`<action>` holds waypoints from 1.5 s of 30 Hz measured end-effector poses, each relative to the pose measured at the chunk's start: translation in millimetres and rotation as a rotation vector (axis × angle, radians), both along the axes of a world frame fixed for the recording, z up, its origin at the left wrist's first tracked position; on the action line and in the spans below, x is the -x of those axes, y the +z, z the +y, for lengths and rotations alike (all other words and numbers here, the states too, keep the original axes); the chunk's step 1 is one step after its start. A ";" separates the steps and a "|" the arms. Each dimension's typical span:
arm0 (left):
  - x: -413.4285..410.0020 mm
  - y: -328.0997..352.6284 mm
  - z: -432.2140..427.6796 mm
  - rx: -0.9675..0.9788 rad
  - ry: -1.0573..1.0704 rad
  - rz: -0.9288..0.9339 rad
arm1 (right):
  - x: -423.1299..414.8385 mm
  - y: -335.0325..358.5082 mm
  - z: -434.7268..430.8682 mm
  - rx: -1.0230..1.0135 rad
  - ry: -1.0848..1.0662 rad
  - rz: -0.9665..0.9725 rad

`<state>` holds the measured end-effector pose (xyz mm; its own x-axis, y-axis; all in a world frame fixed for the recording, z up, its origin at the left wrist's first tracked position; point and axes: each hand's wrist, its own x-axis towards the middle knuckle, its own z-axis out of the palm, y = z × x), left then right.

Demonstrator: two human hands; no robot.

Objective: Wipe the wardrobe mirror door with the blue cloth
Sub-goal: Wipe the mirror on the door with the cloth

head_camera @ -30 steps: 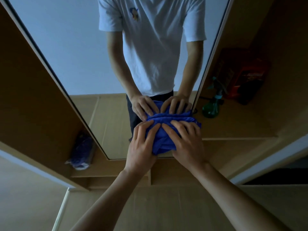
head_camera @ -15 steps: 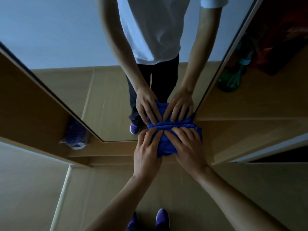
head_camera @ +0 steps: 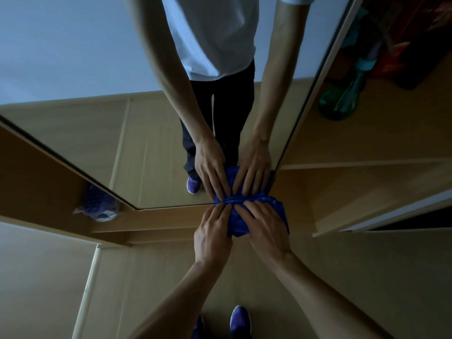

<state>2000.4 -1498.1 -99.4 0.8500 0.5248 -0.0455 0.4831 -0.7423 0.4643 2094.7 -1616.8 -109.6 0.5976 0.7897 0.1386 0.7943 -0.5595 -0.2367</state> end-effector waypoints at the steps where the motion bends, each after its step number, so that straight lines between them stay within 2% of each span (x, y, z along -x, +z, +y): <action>1: -0.7 0.4 0.2 0.003 -0.002 0.014 | 0.2 3.0 0.0 0.004 -0.005 0.013; 6: 2.3 18.4 0.0 0.051 -0.030 0.023 | -0.7 28.2 -0.9 0.074 0.010 0.172; 13: 25.0 65.0 -2.7 0.043 -0.086 -0.212 | -0.3 78.5 -18.4 0.053 0.046 0.182; 27: 46.0 211.1 20.8 -0.096 -0.219 -0.539 | 20.1 236.6 -9.3 -0.131 0.090 -0.068; 35: 48.5 322.0 40.8 -0.254 -0.282 -0.786 | 26.4 354.7 5.6 -0.249 0.124 -0.266; 45: 60.3 444.4 66.7 -0.334 -0.299 -1.011 | 47.6 479.6 24.0 -0.419 0.148 -0.461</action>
<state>1940.1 -1431.5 345.0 0.5096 0.1481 0.8476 -0.2258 -0.9275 0.2978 2047.1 -1592.7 370.0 0.2920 0.6823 0.6702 0.9285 -0.3704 -0.0275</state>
